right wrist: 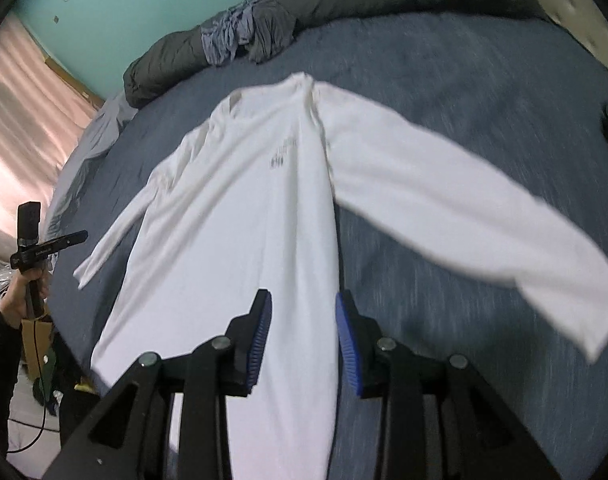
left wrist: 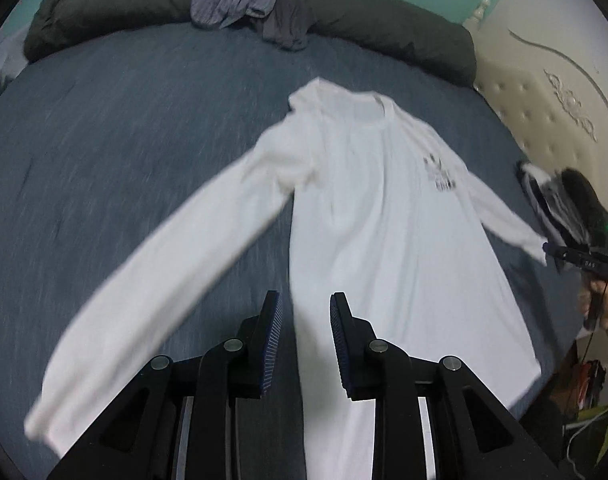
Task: Fold clothes
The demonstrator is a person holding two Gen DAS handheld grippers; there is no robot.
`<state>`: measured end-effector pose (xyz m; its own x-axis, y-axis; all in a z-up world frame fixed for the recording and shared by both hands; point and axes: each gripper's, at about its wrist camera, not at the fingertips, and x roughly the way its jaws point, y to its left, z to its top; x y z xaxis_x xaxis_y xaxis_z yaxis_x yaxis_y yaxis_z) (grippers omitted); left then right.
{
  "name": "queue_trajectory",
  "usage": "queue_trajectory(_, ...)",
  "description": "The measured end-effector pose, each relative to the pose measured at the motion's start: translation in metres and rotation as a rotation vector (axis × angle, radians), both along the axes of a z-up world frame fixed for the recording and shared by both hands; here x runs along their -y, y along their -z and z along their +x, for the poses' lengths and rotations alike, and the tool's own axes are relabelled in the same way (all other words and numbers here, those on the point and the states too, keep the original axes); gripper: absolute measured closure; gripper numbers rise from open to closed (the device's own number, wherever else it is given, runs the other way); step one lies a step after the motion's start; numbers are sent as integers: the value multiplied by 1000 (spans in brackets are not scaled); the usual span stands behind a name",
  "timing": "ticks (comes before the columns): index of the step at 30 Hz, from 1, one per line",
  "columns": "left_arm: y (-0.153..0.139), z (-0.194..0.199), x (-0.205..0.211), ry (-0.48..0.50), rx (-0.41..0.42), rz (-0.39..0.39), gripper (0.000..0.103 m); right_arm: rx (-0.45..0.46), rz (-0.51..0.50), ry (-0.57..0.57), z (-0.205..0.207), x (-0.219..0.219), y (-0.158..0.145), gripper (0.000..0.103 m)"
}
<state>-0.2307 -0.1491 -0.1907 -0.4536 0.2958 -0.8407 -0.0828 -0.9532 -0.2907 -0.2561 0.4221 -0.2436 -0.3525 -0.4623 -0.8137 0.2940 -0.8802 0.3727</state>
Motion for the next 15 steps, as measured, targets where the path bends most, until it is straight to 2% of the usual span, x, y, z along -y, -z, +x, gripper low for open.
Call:
queue_trajectory(4, 9, -61, 0, 5, -21, -6, 75, -30, 10, -5, -56, 21, 8, 70)
queue_trajectory(7, 23, -108, -1, 10, -28, -16, 67, -52, 26, -14, -96, 36, 17, 69)
queue_trajectory(9, 25, -132, -2, 8, -35, -27, 63, -64, 34, -17, -121, 45, 21, 69)
queue_trajectory(13, 34, -176, -3, 1, -34, -28, 61, -87, 43, -19, -164, 57, 28, 68)
queue_trajectory(15, 38, -192, -8, 12, -32, -32, 61, -99, 54, -14, -182, 61, 30, 65)
